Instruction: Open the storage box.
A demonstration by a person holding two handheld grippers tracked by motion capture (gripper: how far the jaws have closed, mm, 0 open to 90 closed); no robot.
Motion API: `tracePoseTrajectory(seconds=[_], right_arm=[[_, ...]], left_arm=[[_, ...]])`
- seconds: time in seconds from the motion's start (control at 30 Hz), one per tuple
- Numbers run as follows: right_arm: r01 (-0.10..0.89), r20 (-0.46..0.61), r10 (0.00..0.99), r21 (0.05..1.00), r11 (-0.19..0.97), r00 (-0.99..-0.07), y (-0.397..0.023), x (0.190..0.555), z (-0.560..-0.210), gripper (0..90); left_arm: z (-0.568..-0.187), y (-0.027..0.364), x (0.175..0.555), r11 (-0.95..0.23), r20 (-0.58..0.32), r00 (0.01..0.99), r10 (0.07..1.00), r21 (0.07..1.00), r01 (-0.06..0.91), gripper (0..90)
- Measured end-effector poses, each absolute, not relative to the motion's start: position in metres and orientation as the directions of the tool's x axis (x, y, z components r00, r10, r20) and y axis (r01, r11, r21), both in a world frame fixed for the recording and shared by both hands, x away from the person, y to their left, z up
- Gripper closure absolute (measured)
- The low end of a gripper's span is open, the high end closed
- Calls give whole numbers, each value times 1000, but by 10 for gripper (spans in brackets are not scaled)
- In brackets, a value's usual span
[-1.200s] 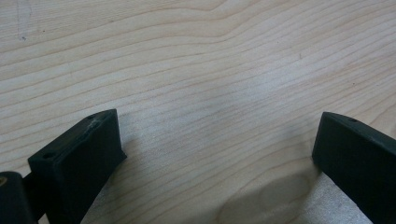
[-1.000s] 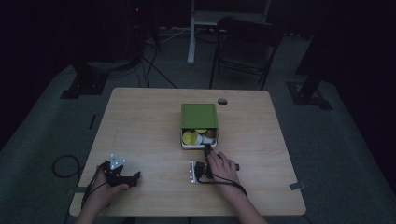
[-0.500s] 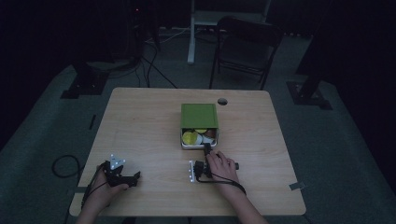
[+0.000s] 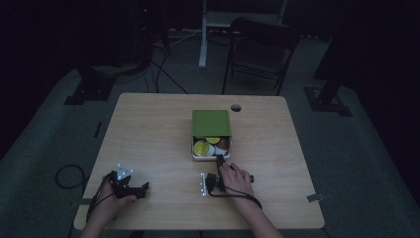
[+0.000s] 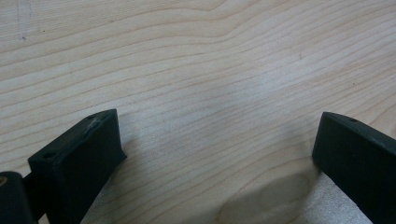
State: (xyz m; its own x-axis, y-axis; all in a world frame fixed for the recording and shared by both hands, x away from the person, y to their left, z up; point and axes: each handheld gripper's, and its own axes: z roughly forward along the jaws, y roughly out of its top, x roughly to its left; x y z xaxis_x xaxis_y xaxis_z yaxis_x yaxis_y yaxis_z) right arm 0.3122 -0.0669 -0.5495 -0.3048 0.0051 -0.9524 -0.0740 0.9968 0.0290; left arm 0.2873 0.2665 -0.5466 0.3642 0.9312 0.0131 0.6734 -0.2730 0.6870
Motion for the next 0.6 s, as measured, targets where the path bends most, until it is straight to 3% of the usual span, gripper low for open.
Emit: tracePoseTrajectory(seconds=[0.6], right_arm=[[-93, -948, 6, 38, 995, -319, -70, 294, -548, 721]], left_arm=[[-546, 266, 287, -274, 13, 364, 931, 686, 674, 17]])
